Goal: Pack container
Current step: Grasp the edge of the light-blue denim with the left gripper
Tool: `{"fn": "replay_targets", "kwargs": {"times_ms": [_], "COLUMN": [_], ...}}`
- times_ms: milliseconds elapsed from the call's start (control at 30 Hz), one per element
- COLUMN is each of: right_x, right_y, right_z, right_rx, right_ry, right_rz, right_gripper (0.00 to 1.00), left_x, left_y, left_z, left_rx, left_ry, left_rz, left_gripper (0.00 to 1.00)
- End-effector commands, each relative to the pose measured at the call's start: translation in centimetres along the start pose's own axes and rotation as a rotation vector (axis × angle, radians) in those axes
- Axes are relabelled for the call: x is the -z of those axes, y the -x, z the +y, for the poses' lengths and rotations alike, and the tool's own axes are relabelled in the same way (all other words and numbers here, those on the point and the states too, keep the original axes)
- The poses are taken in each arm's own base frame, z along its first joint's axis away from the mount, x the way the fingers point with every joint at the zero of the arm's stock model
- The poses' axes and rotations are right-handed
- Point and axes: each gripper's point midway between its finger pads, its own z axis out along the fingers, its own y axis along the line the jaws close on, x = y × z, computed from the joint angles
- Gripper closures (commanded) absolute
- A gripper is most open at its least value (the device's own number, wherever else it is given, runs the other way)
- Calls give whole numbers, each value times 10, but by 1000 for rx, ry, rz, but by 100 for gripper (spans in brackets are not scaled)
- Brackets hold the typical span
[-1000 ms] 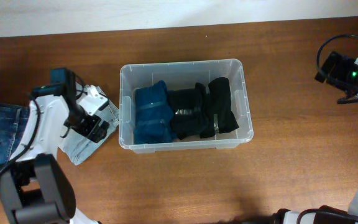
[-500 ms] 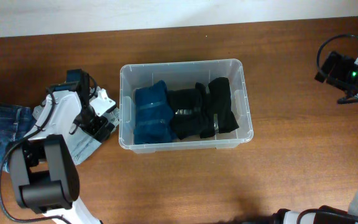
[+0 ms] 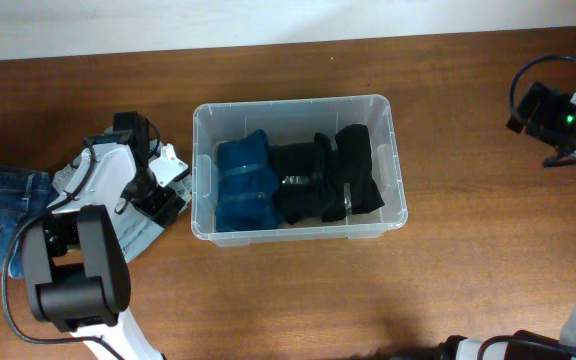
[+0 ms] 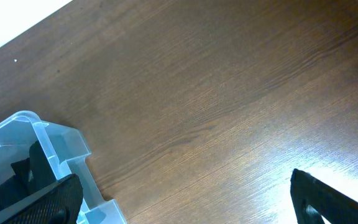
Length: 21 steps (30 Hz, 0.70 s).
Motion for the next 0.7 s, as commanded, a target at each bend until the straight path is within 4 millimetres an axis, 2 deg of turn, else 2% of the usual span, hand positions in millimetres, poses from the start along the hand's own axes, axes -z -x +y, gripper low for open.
{"fn": "replay_targets", "kwargs": {"times_ms": [0,500,667], "right_x": [0,0,0], "right_y": [1,1,1], "right_z": [-3,-3,-3], "right_rx": [-8,-8,-8], "right_ry": [-10,-10,-10], "right_rz": [-5,-5,-5], "right_gripper": [1,1,2], "left_x": [-32,-64,-66], "left_y": [-3,-22,-24], "left_z": [-5,-11,-12], "left_rx": [-10,-11,-12], "left_ry": [-33,20,18], "left_rz": [27,62,65], "left_gripper": [5,7,28]}}
